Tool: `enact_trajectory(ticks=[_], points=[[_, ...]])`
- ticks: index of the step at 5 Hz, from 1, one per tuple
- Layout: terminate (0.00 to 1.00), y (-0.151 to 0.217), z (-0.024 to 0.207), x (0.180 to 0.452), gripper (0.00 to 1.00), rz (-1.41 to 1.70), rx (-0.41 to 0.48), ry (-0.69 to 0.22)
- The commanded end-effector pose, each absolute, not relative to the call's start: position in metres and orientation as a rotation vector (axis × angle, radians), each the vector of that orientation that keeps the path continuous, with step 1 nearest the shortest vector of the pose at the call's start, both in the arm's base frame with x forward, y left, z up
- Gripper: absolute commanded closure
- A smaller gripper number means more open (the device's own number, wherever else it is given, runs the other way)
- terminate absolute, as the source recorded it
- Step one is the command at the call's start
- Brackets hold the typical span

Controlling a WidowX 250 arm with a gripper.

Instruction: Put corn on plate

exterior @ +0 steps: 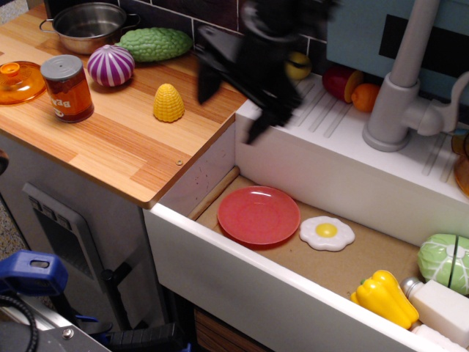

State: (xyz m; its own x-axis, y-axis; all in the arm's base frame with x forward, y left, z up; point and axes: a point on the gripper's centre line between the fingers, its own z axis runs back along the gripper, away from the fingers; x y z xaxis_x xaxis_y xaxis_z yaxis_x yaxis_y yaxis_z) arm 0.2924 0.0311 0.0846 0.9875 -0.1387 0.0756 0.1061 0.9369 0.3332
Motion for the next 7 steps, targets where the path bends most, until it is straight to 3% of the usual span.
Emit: enact_trajectory(ticks=[1, 4, 7], points=[[0.0, 0.076, 0.101, 0.306, 0.0, -0.197, 0.348, -0.204], [0.0, 0.12, 0.083, 0.335, 0.0, -0.219, 0.27, -0.289], [0.0, 0.143, 0.074, 0.368, 0.0, -0.27, 0.186, -0.285]])
